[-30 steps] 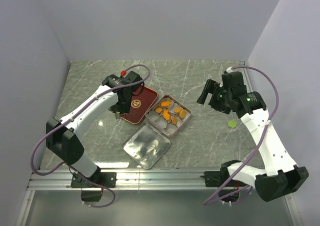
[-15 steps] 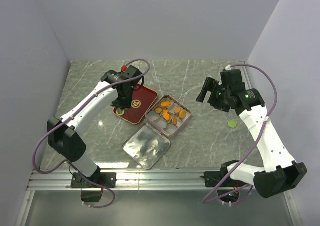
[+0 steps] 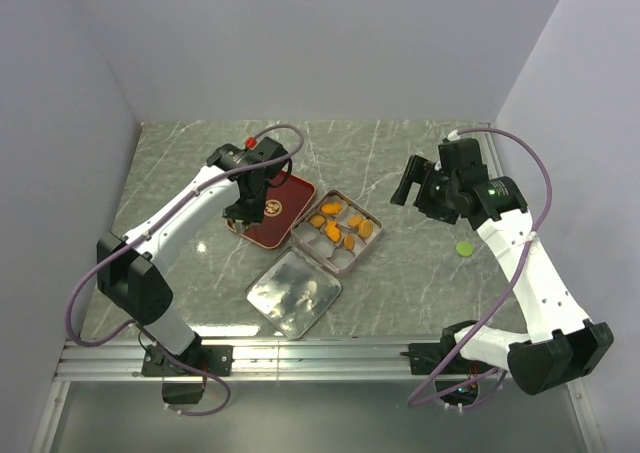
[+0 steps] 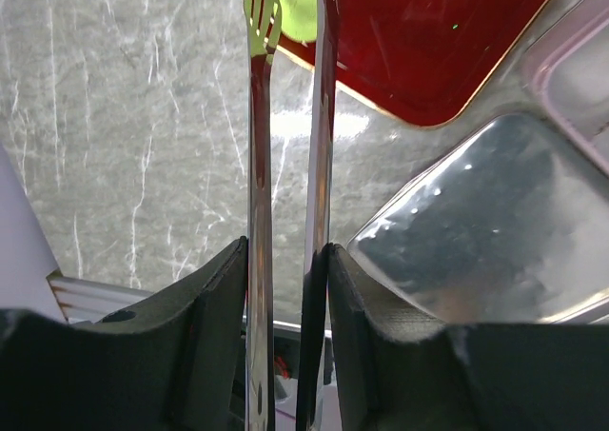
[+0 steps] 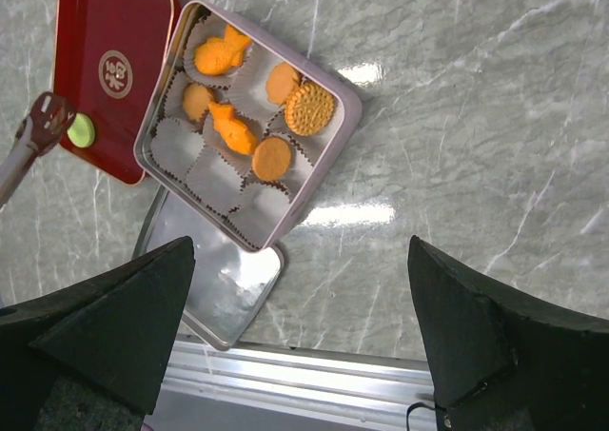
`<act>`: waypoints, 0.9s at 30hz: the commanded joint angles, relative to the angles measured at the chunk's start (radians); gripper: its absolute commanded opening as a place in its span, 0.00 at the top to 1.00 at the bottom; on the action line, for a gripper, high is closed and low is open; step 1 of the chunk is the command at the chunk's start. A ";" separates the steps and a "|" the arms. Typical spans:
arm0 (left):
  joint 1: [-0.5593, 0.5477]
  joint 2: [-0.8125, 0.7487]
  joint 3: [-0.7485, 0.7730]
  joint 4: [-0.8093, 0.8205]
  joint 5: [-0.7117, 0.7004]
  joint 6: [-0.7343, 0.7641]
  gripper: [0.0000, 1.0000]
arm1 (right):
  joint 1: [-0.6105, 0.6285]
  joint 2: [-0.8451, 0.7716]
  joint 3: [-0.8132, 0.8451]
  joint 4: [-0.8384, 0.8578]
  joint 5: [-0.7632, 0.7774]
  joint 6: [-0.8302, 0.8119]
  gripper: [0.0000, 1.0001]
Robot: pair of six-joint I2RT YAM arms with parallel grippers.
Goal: Pack the cookies
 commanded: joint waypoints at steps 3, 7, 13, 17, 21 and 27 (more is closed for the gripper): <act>-0.003 -0.013 -0.040 0.003 -0.023 -0.016 0.57 | 0.020 -0.004 0.050 0.011 0.019 -0.019 0.00; -0.004 -0.013 -0.068 0.020 0.002 -0.020 0.58 | 0.027 -0.002 0.056 0.010 0.027 -0.022 0.00; -0.010 -0.007 -0.071 0.053 0.065 -0.016 0.58 | 0.034 0.006 0.062 0.014 0.030 -0.022 0.00; -0.050 0.027 -0.013 0.057 0.101 -0.014 0.59 | 0.035 0.004 0.058 0.017 0.030 -0.022 0.00; -0.090 0.067 0.048 0.066 0.128 -0.017 0.59 | 0.034 0.001 0.058 0.019 0.033 -0.022 0.00; -0.113 0.128 0.128 0.029 0.065 -0.036 0.60 | 0.034 -0.002 0.056 0.017 0.038 -0.024 0.00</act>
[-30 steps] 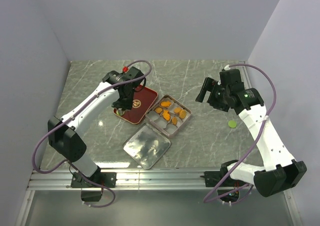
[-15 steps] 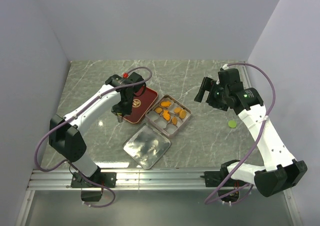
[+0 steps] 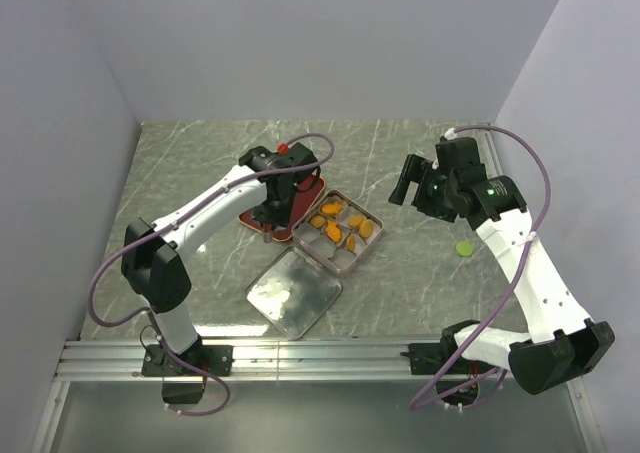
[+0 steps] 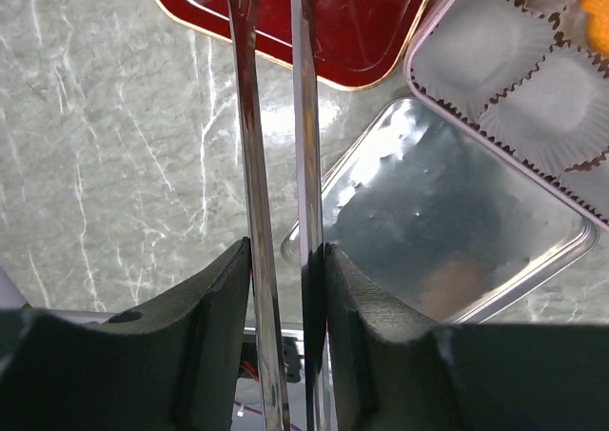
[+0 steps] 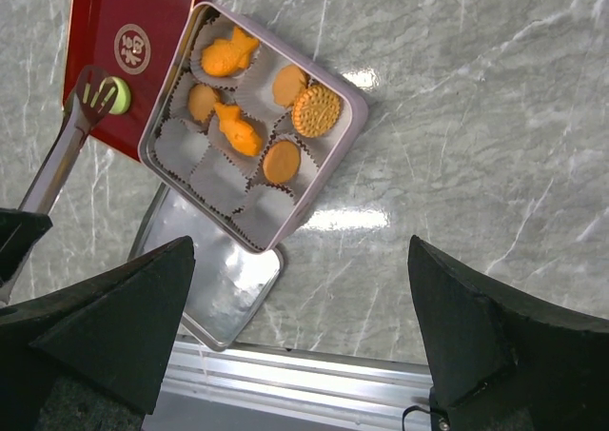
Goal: Pack the cookies
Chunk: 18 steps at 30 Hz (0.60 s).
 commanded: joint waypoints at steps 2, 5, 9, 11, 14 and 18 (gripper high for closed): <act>-0.005 0.011 0.088 -0.012 -0.033 -0.025 0.60 | 0.008 -0.005 0.042 0.016 0.020 -0.014 0.00; -0.005 0.004 0.124 -0.033 -0.065 -0.024 0.59 | 0.009 -0.004 0.042 0.016 0.021 -0.015 0.00; -0.005 0.001 0.129 -0.055 -0.085 -0.022 0.59 | 0.009 0.001 0.045 0.022 0.020 -0.015 0.00; -0.005 -0.011 0.110 -0.046 -0.085 -0.022 0.59 | 0.009 0.002 0.044 0.022 0.020 -0.015 0.00; -0.007 -0.022 0.089 -0.041 -0.090 -0.027 0.58 | 0.009 0.005 0.045 0.024 0.020 -0.017 0.00; -0.007 -0.031 0.061 -0.038 -0.090 -0.024 0.57 | 0.009 0.007 0.047 0.022 0.021 -0.017 0.00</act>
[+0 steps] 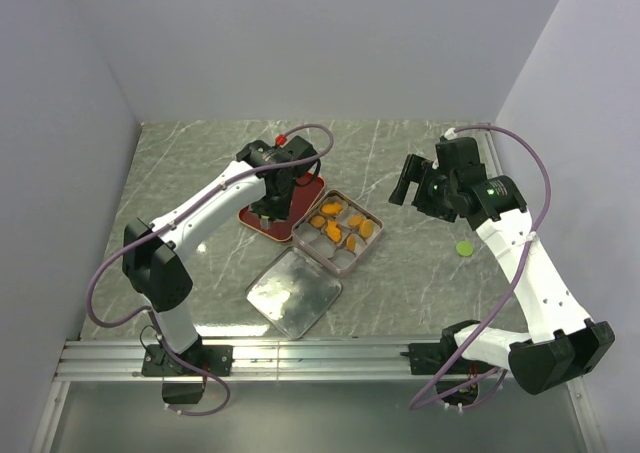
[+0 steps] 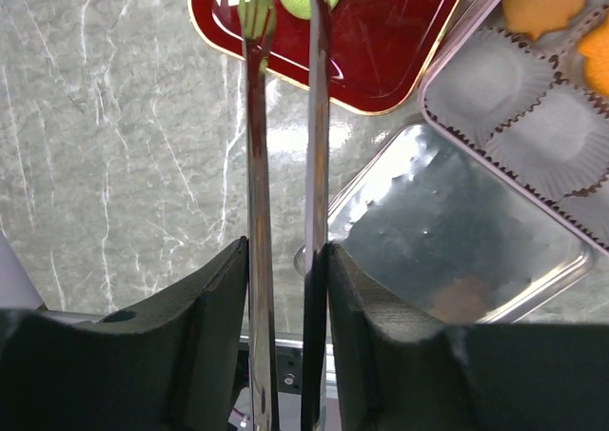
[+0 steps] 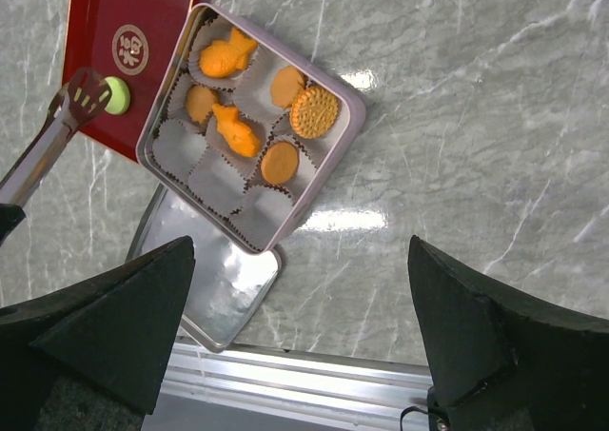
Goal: Pack the cookies
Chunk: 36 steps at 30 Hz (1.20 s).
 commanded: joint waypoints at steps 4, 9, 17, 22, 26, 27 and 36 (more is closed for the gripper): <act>-0.002 -0.052 -0.029 0.006 -0.015 -0.014 0.55 | 0.011 0.010 0.048 0.021 0.020 -0.013 0.00; -0.002 -0.053 -0.037 0.024 0.005 -0.005 0.54 | 0.009 0.014 0.052 0.021 0.020 -0.015 0.00; -0.002 -0.052 -0.029 0.039 0.021 0.003 0.52 | 0.011 0.019 0.057 0.021 0.021 -0.018 0.00; -0.002 -0.053 -0.013 0.041 0.015 -0.003 0.52 | 0.014 0.025 0.063 0.019 0.021 -0.019 0.00; 0.004 -0.066 0.004 0.049 0.018 -0.006 0.51 | 0.018 0.029 0.068 0.019 0.021 -0.022 0.00; 0.004 -0.063 0.010 0.045 0.009 -0.009 0.52 | 0.018 0.032 0.068 0.019 0.021 -0.024 0.00; 0.007 -0.070 -0.006 0.056 0.022 -0.018 0.52 | 0.029 0.037 0.072 0.018 0.044 -0.025 0.00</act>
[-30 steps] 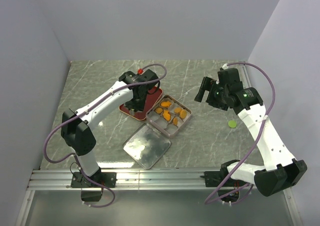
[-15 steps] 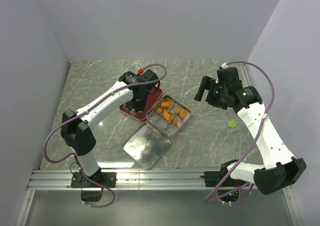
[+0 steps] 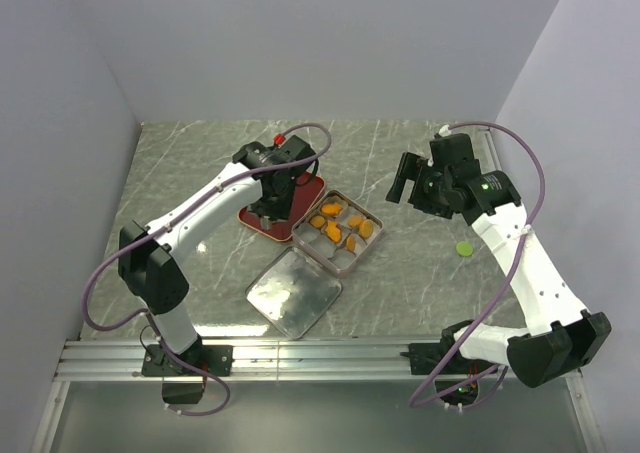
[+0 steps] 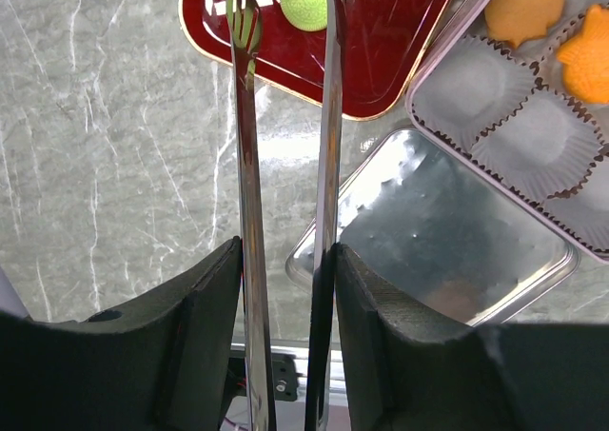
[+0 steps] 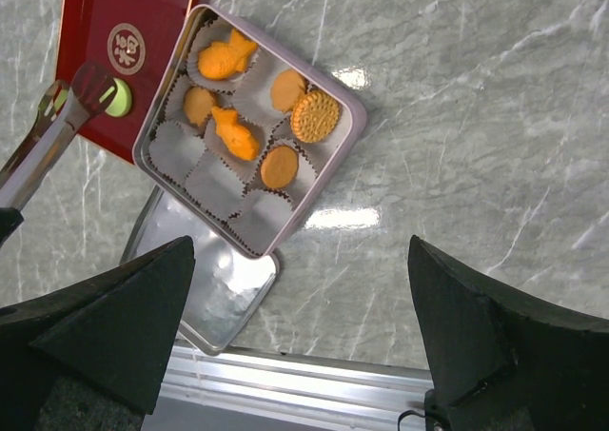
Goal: Pack the cookies
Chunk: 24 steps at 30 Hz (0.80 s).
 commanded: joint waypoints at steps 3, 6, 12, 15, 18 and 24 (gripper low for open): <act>0.005 -0.045 -0.030 0.029 0.021 -0.021 0.52 | 0.013 -0.002 0.047 0.016 0.025 -0.017 0.00; 0.005 -0.051 -0.065 0.058 0.042 -0.022 0.52 | 0.013 -0.003 0.044 0.017 0.028 -0.017 0.00; 0.003 -0.048 -0.113 0.081 0.053 -0.021 0.53 | 0.014 -0.006 0.044 0.014 0.030 -0.019 0.00; 0.005 -0.045 -0.117 0.079 0.048 -0.015 0.54 | 0.019 -0.005 0.045 0.014 0.031 -0.017 0.00; 0.005 -0.042 -0.113 0.070 0.044 -0.013 0.57 | 0.019 -0.005 0.047 0.013 0.033 -0.019 0.00; 0.003 -0.045 -0.099 0.041 0.039 -0.015 0.59 | 0.019 -0.006 0.045 0.016 0.031 -0.017 0.00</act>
